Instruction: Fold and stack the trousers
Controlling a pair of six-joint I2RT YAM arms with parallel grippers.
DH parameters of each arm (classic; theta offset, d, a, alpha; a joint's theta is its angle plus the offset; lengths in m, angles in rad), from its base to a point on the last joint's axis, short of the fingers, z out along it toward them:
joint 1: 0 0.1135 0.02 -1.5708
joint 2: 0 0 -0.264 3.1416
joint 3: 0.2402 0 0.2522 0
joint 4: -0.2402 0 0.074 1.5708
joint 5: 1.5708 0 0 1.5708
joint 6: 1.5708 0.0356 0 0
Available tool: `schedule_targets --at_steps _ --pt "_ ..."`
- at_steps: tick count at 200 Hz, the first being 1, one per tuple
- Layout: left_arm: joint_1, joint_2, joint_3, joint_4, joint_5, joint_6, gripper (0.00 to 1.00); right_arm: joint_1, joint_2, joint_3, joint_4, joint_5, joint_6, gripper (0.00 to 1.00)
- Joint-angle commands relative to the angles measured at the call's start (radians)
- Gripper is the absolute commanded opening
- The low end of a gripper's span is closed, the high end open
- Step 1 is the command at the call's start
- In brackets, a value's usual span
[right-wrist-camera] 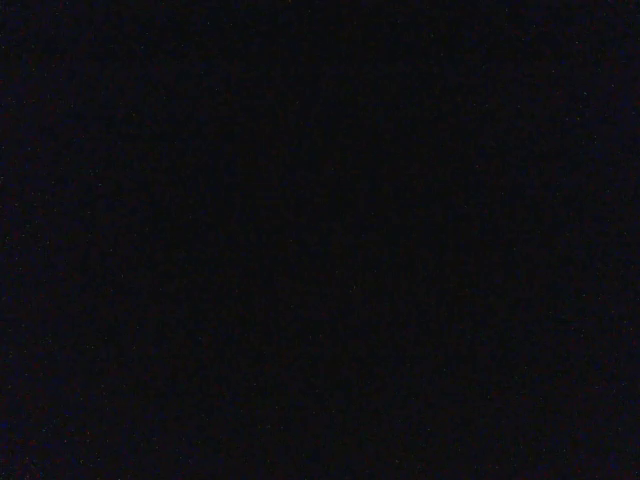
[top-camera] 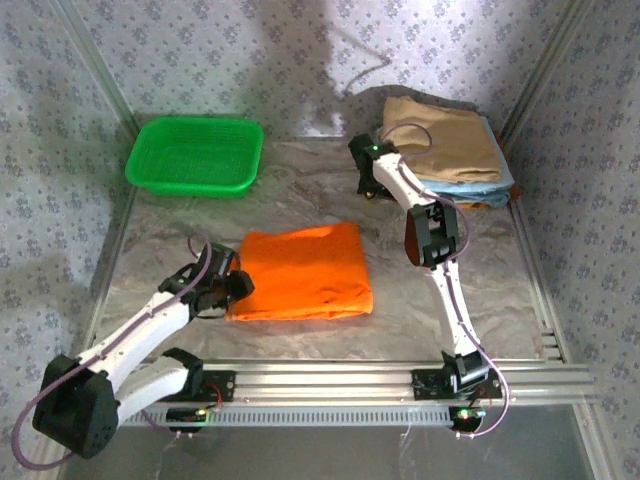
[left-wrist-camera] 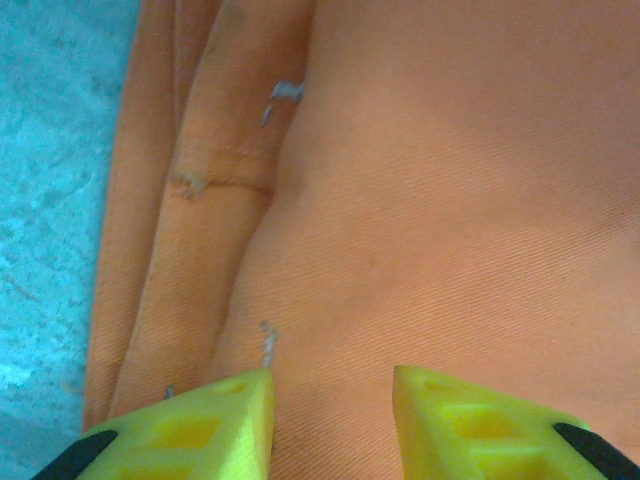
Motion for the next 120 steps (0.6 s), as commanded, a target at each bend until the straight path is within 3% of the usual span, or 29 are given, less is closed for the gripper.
schedule_targets --at_steps 1,45,62,120 --pt "0.015 0.016 0.050 0.019 0.025 0.037 0.37 -0.039 0.052 0.063 -0.108 0.024 -0.020 0.89" --pt "0.063 0.032 0.071 0.030 0.065 0.063 0.36 -0.065 0.145 0.170 -0.194 0.003 -0.084 0.67" --pt "0.081 0.030 0.069 0.030 0.077 0.072 0.34 -0.067 0.135 0.114 -0.175 -0.006 -0.094 0.60" --pt "0.116 0.024 0.057 0.035 0.108 0.079 0.31 -0.093 0.110 0.012 -0.168 -0.018 -0.086 0.18"
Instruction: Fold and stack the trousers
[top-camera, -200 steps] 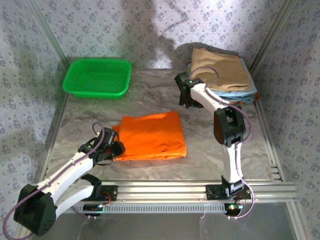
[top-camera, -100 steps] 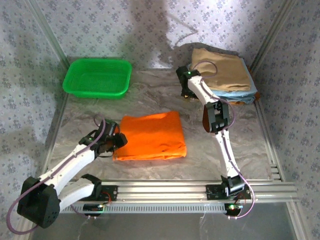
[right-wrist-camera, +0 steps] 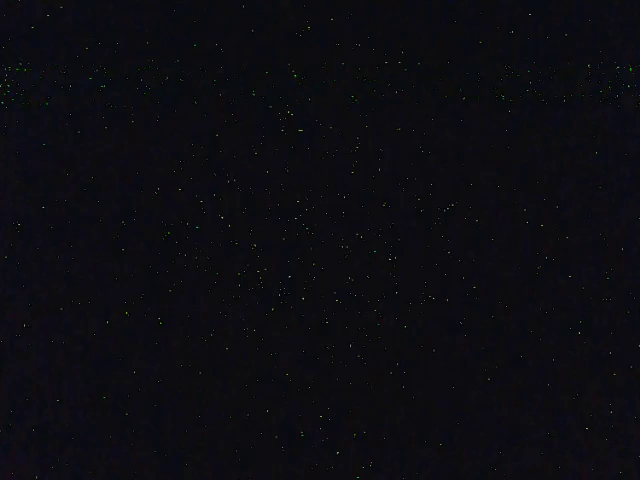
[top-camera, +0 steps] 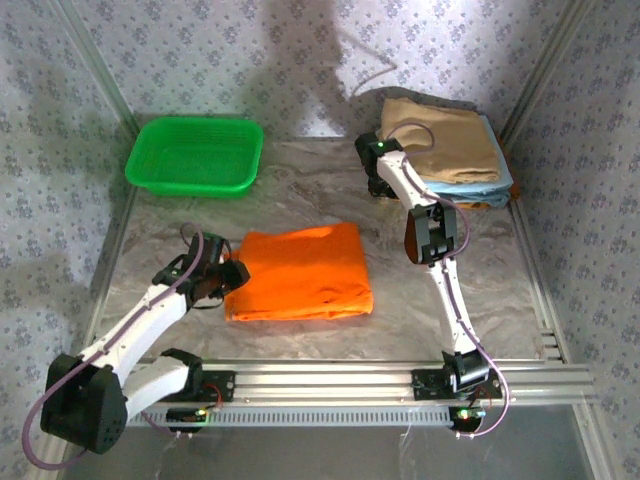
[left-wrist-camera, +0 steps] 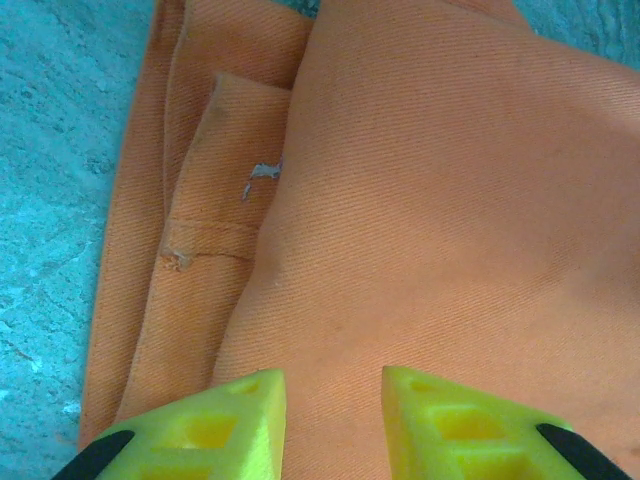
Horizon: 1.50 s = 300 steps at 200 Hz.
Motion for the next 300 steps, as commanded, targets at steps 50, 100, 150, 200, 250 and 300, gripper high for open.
schedule_targets --at_steps 50,100,150,200,250,300 --pt "0.023 -0.004 0.008 0.020 0.030 0.023 0.27 -0.062 -0.126 -0.368 0.152 -0.097 -0.050 0.00" --pt "0.029 -0.009 0.013 0.018 0.036 0.030 0.25 0.042 -0.196 -0.511 0.227 -0.230 -0.054 0.00" --pt "0.037 -0.031 0.002 0.009 0.046 0.035 0.25 0.136 -0.259 -0.647 0.295 -0.284 -0.037 0.00" --pt "0.047 -0.089 -0.015 -0.020 0.043 0.035 0.25 0.269 -0.355 -0.792 0.360 -0.326 0.045 0.00" --pt "0.065 -0.143 0.013 -0.145 -0.014 0.051 0.38 0.364 -0.424 -0.864 0.380 -0.348 0.113 0.00" --pt "0.065 -0.057 -0.014 -0.164 -0.069 0.047 0.74 0.361 -0.503 -0.852 0.338 -0.345 0.098 0.27"
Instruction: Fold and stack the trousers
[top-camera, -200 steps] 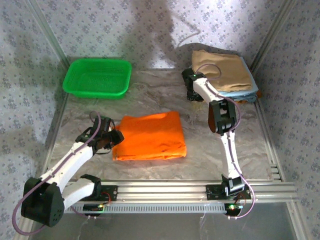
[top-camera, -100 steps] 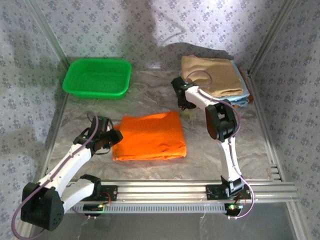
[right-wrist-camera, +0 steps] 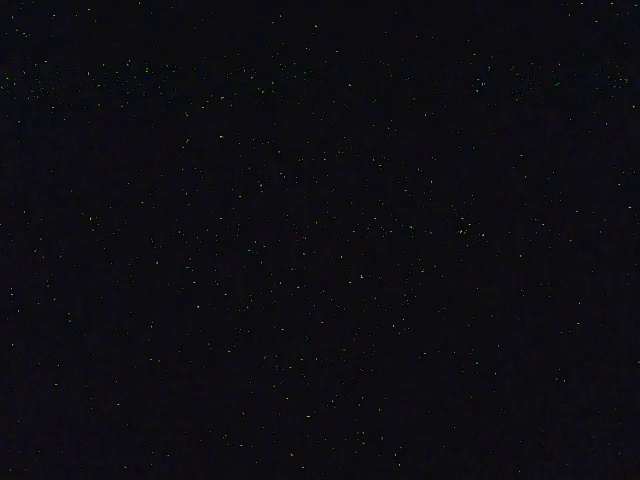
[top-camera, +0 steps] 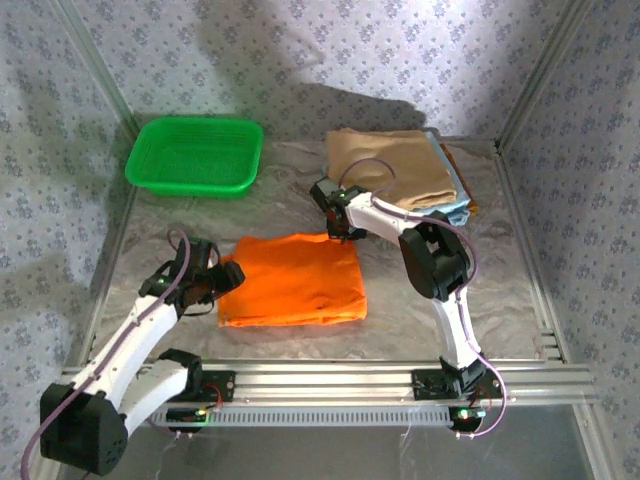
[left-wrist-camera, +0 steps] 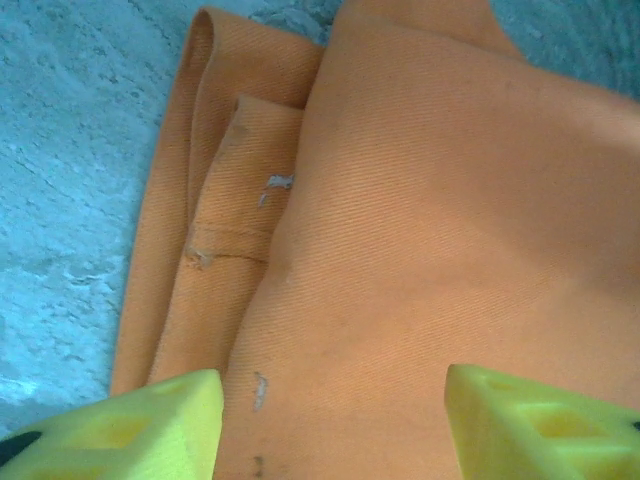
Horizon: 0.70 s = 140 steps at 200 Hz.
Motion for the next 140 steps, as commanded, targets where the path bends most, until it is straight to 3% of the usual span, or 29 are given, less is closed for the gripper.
schedule_targets --at_steps 1,24,45,75,108,140 --pt "0.006 0.054 -0.010 -0.041 -0.050 0.000 0.75 0.027 -0.032 -0.035 -0.112 -0.206 0.009 0.28" --pt "0.006 0.115 -0.004 -0.047 -0.092 0.000 0.84 0.027 -0.134 -0.074 -0.114 -0.219 -0.009 0.50" --pt "0.006 0.166 -0.001 -0.047 -0.120 0.003 0.85 0.034 -0.228 -0.128 -0.103 -0.264 -0.033 0.57" --pt "0.007 0.210 -0.005 -0.062 -0.178 -0.009 0.84 0.044 -0.352 -0.259 -0.065 -0.319 -0.053 0.62" --pt "0.007 0.155 -0.008 -0.116 -0.260 -0.024 0.84 0.039 -0.475 -0.402 -0.048 -0.333 -0.061 0.66" --pt "0.030 0.192 -0.053 -0.020 -0.166 -0.002 0.82 0.022 -0.557 -0.541 0.002 -0.399 -0.092 0.68"
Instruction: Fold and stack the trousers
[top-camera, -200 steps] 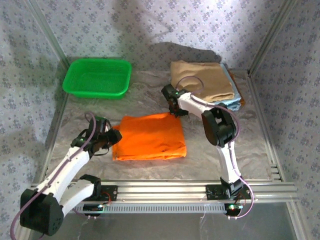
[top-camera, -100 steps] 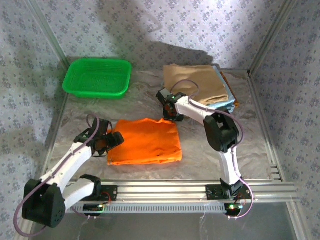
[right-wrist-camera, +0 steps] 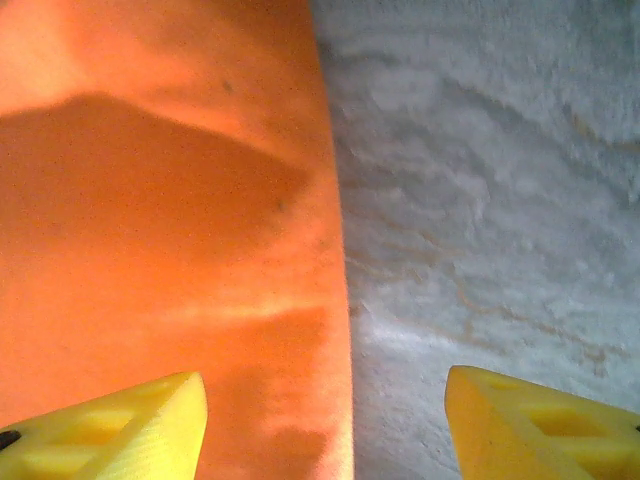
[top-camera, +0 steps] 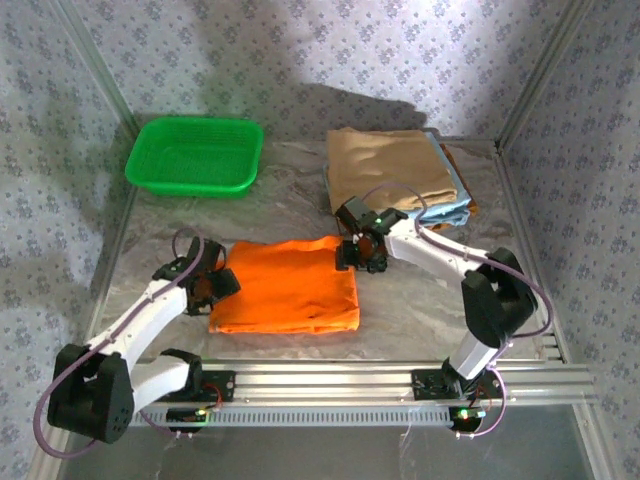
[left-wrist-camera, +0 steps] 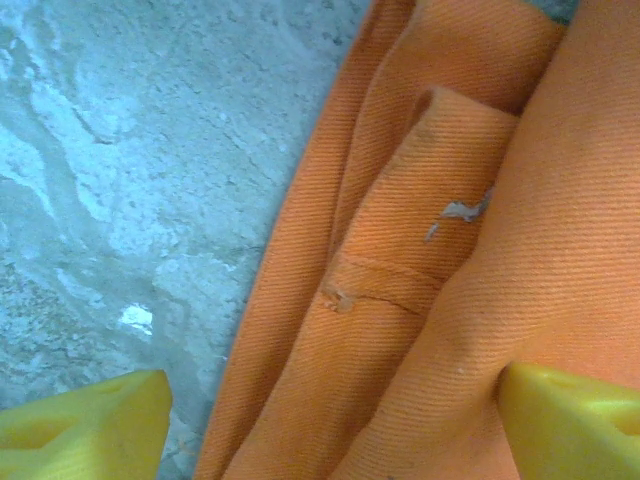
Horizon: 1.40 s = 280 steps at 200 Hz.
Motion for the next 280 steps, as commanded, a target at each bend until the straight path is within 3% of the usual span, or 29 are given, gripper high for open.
schedule_targets --at_steps 1,58,123,153,187,197,239,268,272,280 --pt "0.017 0.029 -0.043 0.042 0.032 0.007 0.82 -0.014 -0.058 -0.083 0.024 -0.068 -0.048 0.68" --pt "0.037 0.090 -0.132 0.136 0.104 -0.030 0.72 -0.035 -0.100 -0.302 0.282 -0.351 -0.029 0.64" --pt "0.038 0.099 -0.171 0.171 0.176 -0.080 0.56 -0.030 -0.079 -0.390 0.399 -0.421 0.028 0.33" --pt "0.038 0.088 -0.200 0.194 0.204 -0.084 0.25 -0.038 -0.086 -0.385 0.394 -0.413 0.024 0.17" --pt "0.038 0.030 -0.208 0.155 0.194 -0.082 0.00 -0.048 -0.102 -0.370 0.372 -0.399 0.011 0.05" --pt "0.038 -0.001 -0.205 0.133 0.190 -0.080 0.00 -0.049 -0.114 -0.368 0.366 -0.387 0.011 0.00" --pt "0.037 -0.165 -0.159 0.025 0.185 -0.070 0.00 -0.058 -0.187 -0.354 0.314 -0.313 0.012 0.00" --pt "0.036 -0.189 -0.134 -0.022 0.169 -0.065 0.00 -0.055 -0.195 -0.325 0.264 -0.276 -0.010 0.00" --pt "0.037 -0.179 -0.133 -0.024 0.169 -0.066 0.10 -0.058 -0.191 -0.325 0.262 -0.274 -0.013 0.00" --pt "0.037 -0.157 -0.135 -0.025 0.166 -0.070 0.44 -0.063 -0.179 -0.325 0.259 -0.273 -0.014 0.00"
